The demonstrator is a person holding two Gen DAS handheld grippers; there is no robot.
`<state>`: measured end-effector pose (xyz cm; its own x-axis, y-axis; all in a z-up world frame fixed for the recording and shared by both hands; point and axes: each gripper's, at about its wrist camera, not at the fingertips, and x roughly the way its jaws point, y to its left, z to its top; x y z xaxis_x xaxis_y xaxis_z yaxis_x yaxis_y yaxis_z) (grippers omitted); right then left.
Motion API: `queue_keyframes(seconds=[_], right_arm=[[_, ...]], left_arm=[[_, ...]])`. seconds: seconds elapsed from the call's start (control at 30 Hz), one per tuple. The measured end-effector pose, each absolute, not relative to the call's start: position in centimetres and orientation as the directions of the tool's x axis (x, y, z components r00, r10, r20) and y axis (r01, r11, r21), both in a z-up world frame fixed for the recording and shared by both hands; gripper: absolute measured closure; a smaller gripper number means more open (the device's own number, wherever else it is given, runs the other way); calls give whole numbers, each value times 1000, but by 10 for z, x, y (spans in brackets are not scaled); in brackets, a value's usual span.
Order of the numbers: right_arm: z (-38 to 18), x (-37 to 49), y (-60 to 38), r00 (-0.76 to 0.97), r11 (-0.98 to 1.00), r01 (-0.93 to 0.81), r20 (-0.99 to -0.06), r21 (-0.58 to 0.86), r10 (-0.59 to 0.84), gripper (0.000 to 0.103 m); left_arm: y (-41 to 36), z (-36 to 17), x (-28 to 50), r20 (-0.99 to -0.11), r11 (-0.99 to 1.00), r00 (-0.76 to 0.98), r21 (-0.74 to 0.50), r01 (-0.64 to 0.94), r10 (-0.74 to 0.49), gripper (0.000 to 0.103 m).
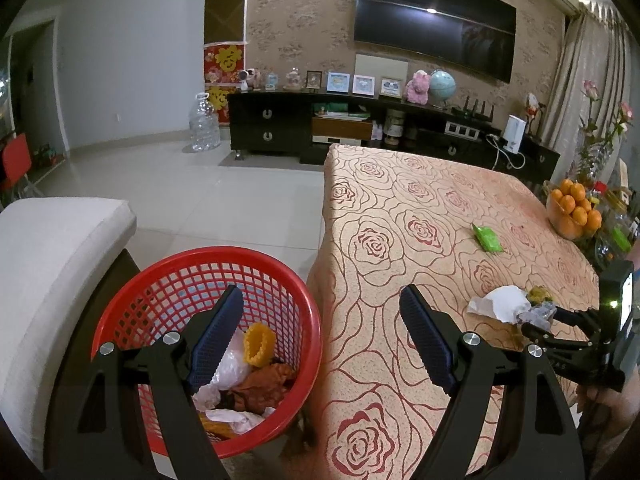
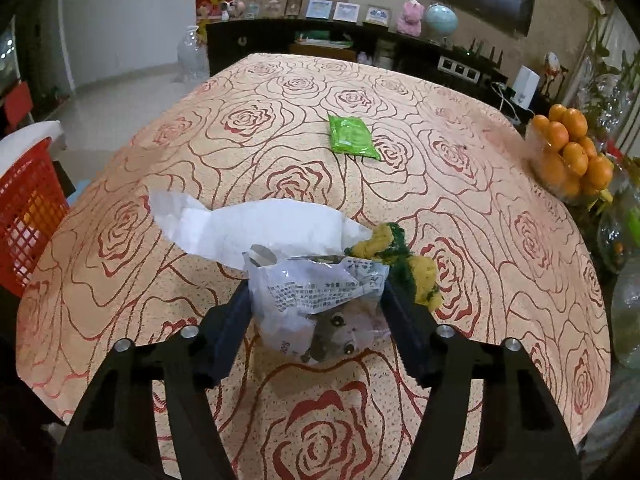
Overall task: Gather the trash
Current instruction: 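Grasp the printed plastic snack bag with the right gripper and lift it, then grasp the white tissue with the left gripper and lift it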
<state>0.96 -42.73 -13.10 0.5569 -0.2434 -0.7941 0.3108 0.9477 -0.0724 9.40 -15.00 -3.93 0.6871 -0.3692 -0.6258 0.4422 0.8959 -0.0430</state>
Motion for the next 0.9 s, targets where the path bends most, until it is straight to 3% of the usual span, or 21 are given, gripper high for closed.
queue_keyframes(seconds=[0.53,0.9], right_arm=[[-69,-23,-450,692,930,361,-686,62,-223,46],[-61,-40,-468,695,902,422,-672,92,-256,46]], left_arm=[[-169,-51,91,-639,877,671,-13,480,-377,25],[-240,-58,81,-664,771,594,40,635,-454,25]])
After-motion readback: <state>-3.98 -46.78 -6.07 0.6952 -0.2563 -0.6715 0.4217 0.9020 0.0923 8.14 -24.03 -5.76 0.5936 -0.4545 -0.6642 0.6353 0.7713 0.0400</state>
